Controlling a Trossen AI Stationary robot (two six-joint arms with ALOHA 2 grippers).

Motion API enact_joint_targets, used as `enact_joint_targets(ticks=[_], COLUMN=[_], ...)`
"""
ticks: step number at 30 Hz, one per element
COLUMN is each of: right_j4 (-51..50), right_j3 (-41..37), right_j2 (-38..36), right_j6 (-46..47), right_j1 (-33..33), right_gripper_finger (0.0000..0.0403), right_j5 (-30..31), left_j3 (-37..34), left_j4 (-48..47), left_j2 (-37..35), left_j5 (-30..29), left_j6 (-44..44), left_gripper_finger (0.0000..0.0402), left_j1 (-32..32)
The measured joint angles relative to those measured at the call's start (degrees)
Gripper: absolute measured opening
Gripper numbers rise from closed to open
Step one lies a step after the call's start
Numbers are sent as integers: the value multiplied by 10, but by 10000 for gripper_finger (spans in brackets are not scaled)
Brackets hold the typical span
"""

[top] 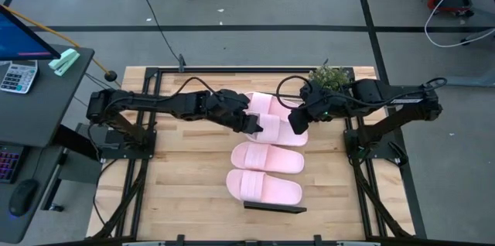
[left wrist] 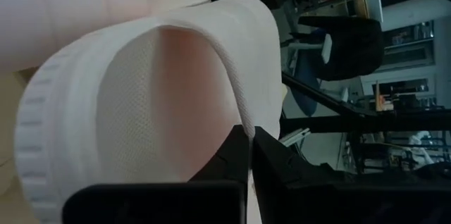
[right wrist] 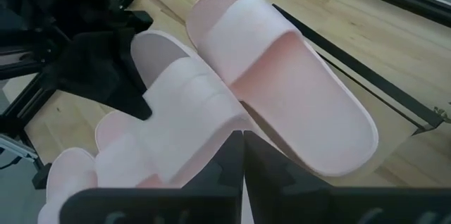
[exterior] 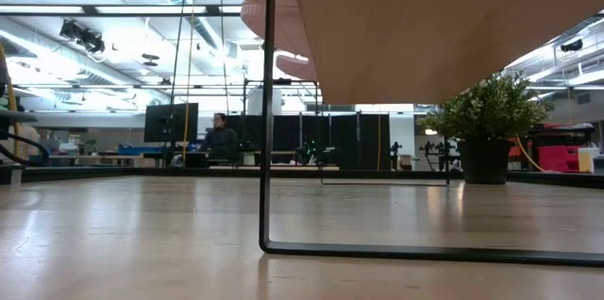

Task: Pick and place slides into the shelf
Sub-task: Adjust the pink slippers on the shelf

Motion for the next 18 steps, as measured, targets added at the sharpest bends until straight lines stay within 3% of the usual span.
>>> enact_joint_targets(ticks=[18], right_j4=[1], right_j3=[0], right_j2=[0], right_j6=[-2], right_j1=[0], right_gripper_finger=[17], right_j5=[0], left_j3=[-1], left_j4=[16], left_j2=[-2], left_j5=[12], left_j6=[-3], left_gripper_finger=[15], left_j1=[0])
